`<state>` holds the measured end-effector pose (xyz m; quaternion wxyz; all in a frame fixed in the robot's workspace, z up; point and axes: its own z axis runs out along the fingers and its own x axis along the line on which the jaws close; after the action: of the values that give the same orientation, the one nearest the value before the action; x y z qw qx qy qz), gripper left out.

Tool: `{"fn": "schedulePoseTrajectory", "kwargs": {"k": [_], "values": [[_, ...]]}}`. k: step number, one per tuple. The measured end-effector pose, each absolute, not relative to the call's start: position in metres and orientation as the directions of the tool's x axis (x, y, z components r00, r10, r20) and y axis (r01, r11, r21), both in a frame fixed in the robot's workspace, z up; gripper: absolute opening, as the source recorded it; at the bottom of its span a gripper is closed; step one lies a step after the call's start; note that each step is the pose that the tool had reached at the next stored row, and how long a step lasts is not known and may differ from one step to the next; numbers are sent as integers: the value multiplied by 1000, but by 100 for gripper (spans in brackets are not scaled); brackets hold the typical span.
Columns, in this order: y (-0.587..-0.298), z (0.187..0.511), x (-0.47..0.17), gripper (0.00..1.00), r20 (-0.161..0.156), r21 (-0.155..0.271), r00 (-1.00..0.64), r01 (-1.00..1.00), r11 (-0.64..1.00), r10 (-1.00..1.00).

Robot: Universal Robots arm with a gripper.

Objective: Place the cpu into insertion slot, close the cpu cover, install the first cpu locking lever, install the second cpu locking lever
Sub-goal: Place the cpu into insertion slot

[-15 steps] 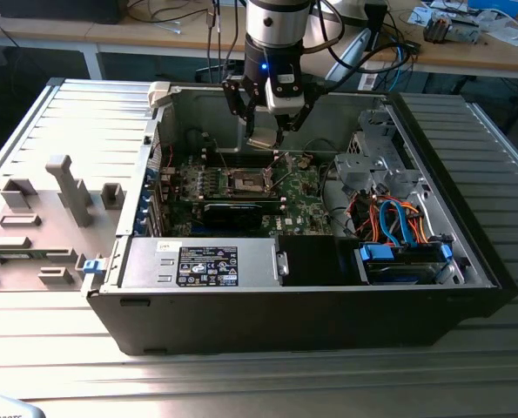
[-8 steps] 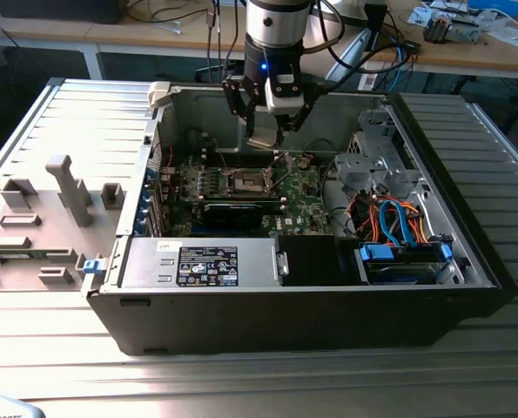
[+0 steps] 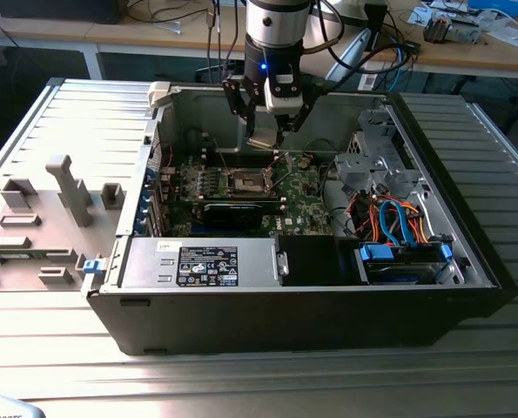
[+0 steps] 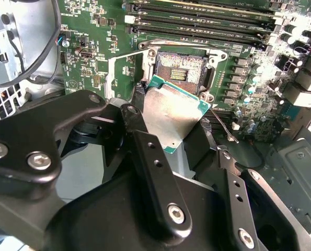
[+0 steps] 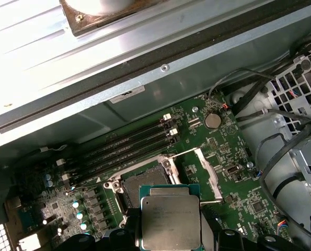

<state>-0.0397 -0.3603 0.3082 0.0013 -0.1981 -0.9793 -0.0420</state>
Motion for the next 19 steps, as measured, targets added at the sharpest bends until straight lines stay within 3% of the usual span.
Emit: {"fn": "schedulePoseTrajectory", "kwargs": {"k": [19], "values": [[-360,308,-40,55,19,82,-904,426,901,426]]}}
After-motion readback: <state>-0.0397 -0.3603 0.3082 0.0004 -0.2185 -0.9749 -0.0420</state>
